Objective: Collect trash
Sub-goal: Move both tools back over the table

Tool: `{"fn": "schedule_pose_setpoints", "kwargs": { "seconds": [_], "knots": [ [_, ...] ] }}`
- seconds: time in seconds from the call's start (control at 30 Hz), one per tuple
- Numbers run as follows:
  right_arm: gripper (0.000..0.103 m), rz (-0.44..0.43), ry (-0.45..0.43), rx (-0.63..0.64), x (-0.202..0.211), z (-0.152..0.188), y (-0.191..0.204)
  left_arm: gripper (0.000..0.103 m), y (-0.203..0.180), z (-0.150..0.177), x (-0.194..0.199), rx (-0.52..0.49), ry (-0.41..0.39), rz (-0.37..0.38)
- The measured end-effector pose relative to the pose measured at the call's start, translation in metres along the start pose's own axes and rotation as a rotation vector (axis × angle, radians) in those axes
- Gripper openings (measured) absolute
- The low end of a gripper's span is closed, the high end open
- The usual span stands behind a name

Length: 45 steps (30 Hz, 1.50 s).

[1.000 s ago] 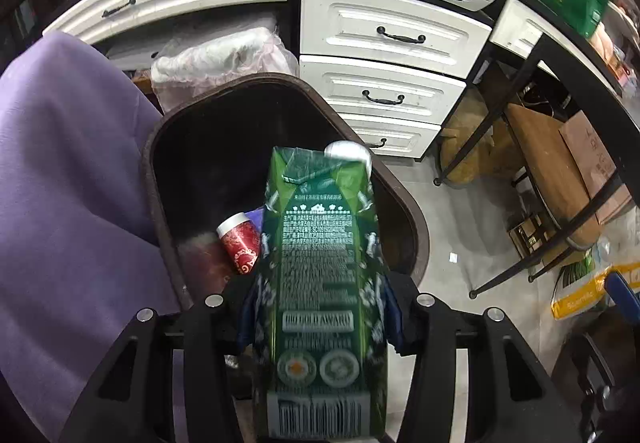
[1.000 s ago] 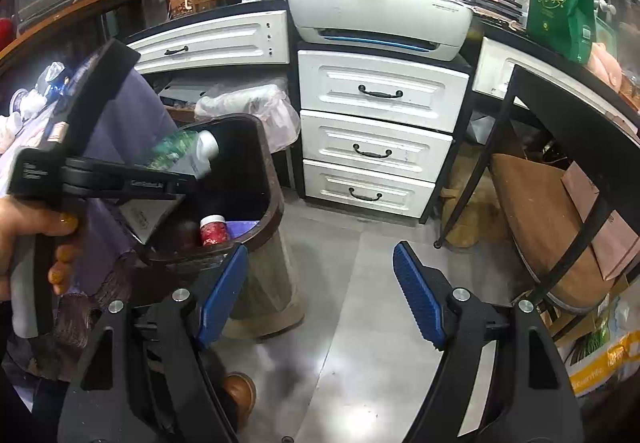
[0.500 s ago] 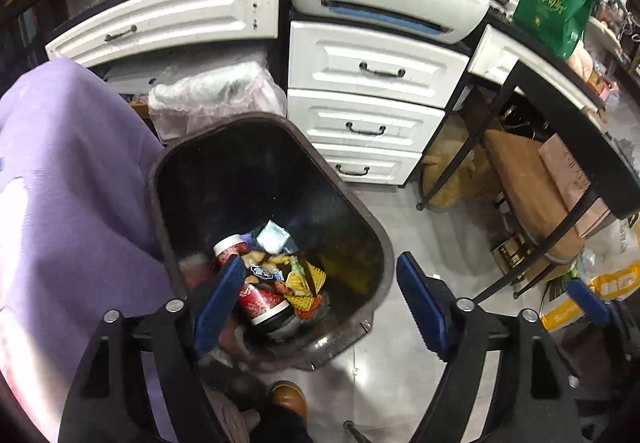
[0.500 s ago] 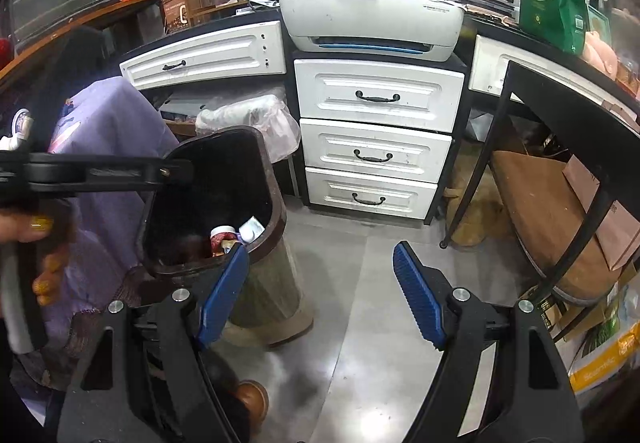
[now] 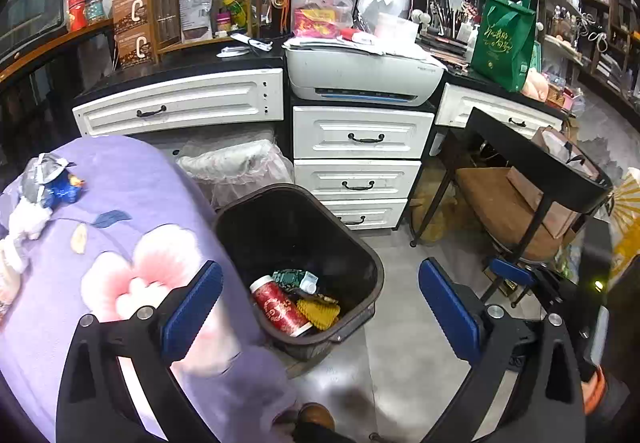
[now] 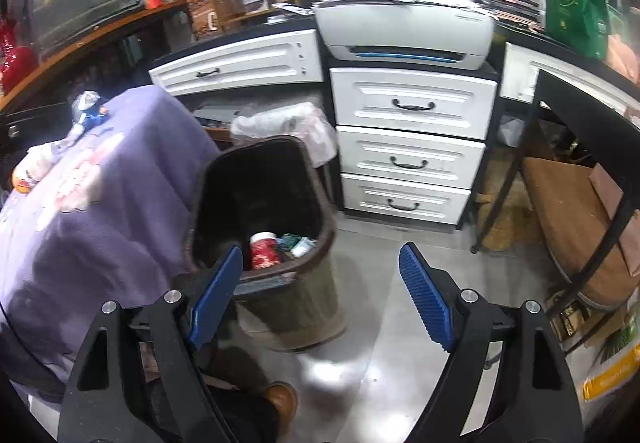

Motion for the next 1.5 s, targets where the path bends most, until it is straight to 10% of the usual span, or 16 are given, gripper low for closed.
{"fn": "schedule_pose_setpoints", "kwargs": {
  "seconds": [0.4,0.83,1.1,1.5],
  "knots": [
    [0.081,-0.210,0.000,0.161,0.017,-0.019,0.097,0.097,0.057,0.021,0.071,0.009,-0.048,-0.086],
    [0.084,-0.390,0.011,0.278,0.029,-0.044,0.197,0.097,0.204,0.044,0.142,0.101,-0.059,-0.306],
    [0.084,-0.397,0.010,0.328,0.031,-0.052,0.228,0.097,0.296,0.062,0.098,-0.050,0.108,-0.459],
    [0.084,-0.374,0.065,0.348,0.010,-0.048,0.248,0.089,0.317,0.059,0.050,-0.204,0.207,-0.357]
  ]
}}
Point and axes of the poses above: each gripper's, at about its wrist camera, not at the fingertips, and x roughly against the way its jaws point, y to its left, z to its underside, the point moved 8 cm from there along -x, roughly the way its jaws point, and after that the axes turned 6 degrees about y, right-handed, at the moved point
